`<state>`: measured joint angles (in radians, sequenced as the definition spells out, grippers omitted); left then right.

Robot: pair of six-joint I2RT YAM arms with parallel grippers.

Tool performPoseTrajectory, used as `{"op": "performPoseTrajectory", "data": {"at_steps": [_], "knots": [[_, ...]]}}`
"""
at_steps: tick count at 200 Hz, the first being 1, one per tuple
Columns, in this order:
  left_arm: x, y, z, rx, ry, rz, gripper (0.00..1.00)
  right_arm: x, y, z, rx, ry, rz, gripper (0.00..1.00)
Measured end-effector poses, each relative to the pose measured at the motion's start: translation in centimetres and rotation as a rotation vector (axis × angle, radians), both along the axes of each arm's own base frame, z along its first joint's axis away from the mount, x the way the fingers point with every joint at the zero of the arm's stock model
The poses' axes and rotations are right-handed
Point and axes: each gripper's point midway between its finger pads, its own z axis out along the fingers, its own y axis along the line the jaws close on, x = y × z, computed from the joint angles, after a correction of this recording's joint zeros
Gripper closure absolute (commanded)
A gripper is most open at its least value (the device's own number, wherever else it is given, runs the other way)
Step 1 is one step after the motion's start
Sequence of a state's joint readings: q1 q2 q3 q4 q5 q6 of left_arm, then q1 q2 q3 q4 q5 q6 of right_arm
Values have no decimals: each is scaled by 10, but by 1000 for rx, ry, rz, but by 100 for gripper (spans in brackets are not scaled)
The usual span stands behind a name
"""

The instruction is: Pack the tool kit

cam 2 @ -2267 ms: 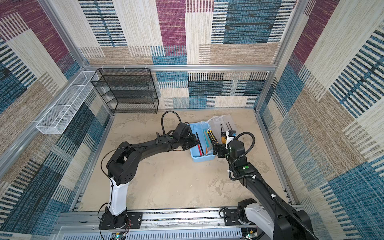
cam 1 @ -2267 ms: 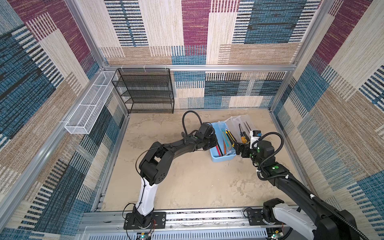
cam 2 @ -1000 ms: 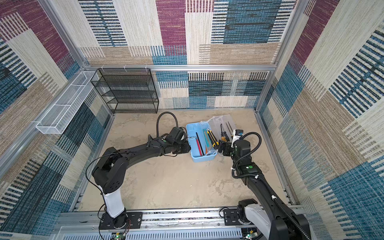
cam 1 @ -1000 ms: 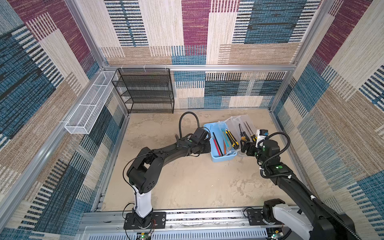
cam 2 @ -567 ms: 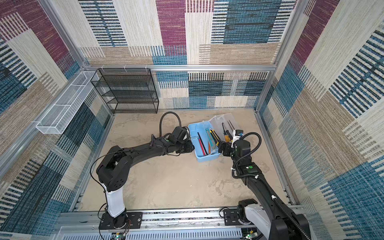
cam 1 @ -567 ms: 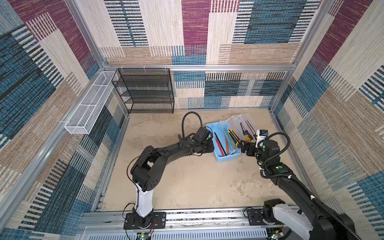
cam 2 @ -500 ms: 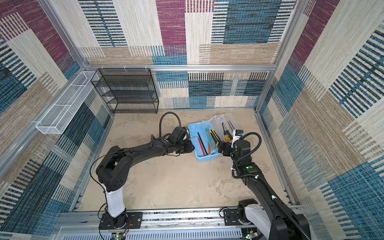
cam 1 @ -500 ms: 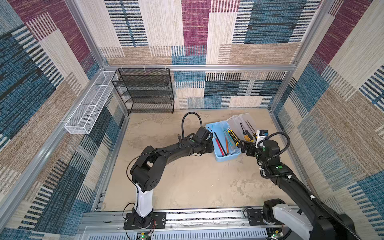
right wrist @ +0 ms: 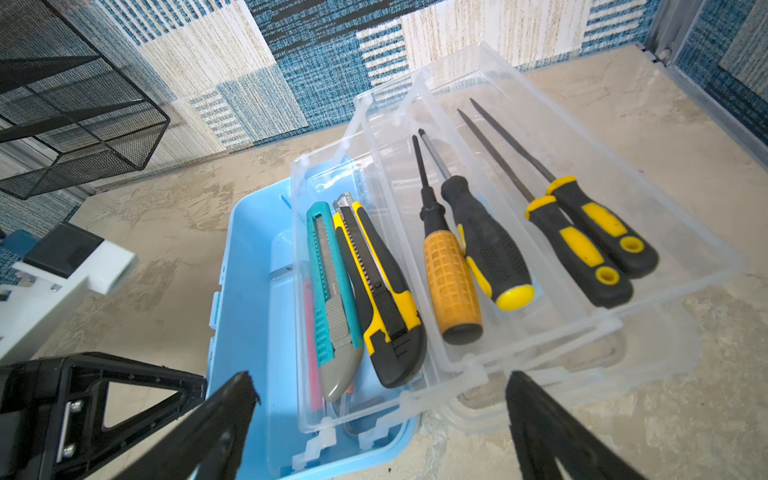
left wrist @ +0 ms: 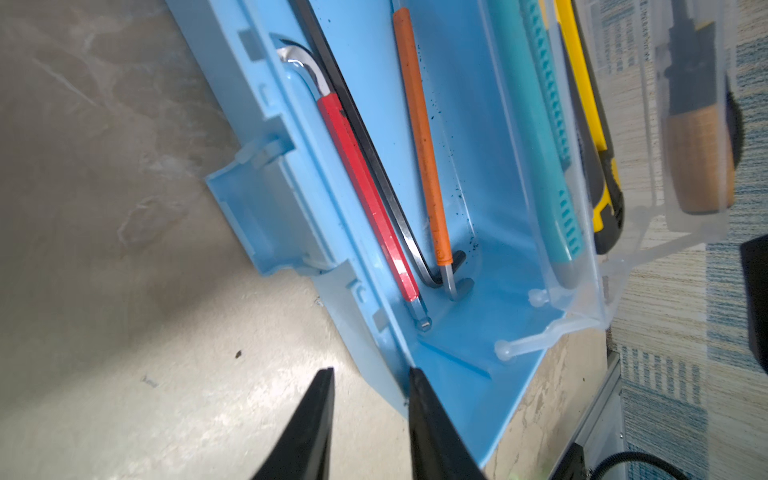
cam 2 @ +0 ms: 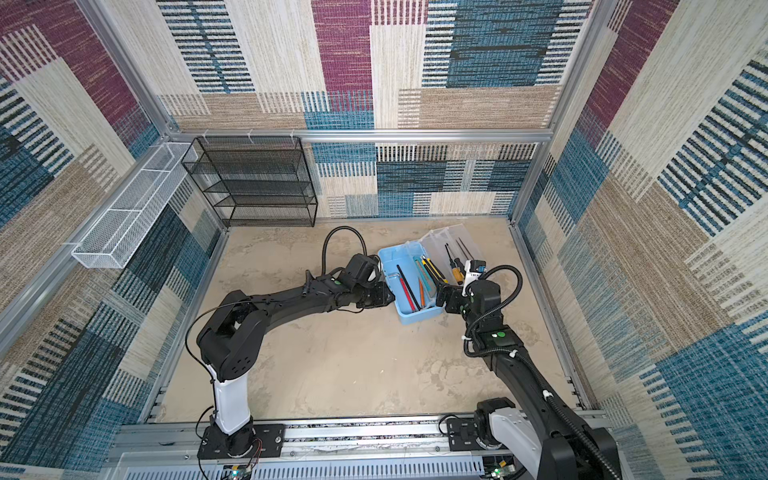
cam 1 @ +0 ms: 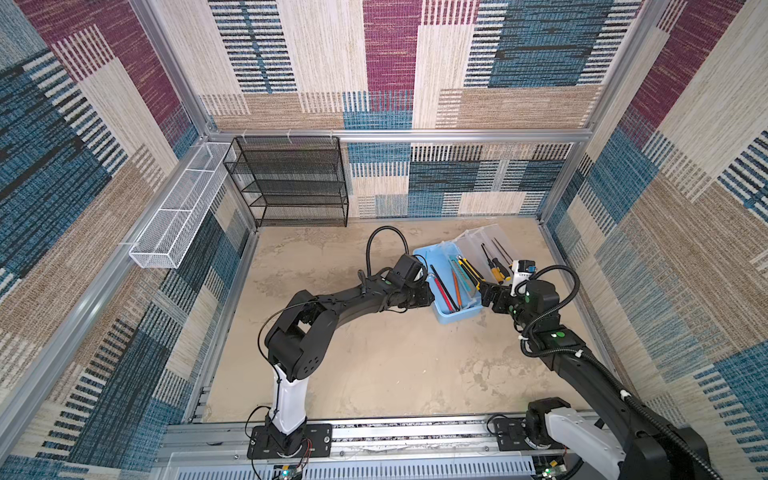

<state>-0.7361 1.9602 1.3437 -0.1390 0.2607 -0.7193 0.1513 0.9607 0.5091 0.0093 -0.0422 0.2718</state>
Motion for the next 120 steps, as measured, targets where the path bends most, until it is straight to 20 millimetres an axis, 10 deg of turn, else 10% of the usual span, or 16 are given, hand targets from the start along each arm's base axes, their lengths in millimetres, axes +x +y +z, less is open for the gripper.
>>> {"op": "performPoseTrajectory", "data": {"at_steps": [120], "knots": [[-3, -9, 14, -92, -9, 0, 65, -1, 0, -2, 1, 6, 2, 4]]}}
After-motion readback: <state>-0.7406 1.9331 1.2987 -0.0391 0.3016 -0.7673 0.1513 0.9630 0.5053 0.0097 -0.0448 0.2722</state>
